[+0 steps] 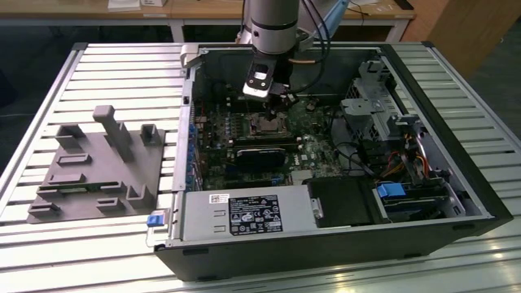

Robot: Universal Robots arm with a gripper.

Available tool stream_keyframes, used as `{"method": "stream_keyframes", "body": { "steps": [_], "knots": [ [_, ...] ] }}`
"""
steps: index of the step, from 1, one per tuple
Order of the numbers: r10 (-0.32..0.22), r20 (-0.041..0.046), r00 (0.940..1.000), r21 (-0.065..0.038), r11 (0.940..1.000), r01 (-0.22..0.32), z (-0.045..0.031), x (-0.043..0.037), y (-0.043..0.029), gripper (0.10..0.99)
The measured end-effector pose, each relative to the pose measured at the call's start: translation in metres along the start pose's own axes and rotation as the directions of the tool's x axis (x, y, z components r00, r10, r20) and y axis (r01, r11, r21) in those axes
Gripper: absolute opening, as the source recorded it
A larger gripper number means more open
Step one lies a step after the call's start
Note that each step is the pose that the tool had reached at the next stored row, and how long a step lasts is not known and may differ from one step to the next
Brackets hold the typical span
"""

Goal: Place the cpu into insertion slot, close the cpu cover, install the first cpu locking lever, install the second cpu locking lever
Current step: 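Close the cpu cover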

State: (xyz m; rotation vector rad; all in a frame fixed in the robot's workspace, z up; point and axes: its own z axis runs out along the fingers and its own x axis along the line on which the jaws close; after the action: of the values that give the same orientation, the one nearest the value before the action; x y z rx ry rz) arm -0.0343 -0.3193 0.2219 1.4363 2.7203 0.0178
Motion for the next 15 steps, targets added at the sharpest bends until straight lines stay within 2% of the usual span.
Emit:
{"method": "stream_keyframes", "body": {
  "steps": [4, 8, 12, 15],
  "knots": [
    [-0.072, 0.0000, 0.9974, -0.002, 0.9974, 0.072, 0.0000, 0.0000, 0.0000, 0.102],
    [-0.145, -0.0012, 0.9895, -0.005, 0.9895, 0.145, 0.0002, 0.0000, -0.0001, 0.102],
    [-0.216, -0.0028, 0.9765, -0.008, 0.9765, 0.216, 0.0004, 0.0000, -0.0001, 0.102],
    [-0.269, -0.0040, 0.9630, -0.012, 0.9630, 0.269, 0.0006, 0.0000, 0.0000, 0.102]
  ]
}}
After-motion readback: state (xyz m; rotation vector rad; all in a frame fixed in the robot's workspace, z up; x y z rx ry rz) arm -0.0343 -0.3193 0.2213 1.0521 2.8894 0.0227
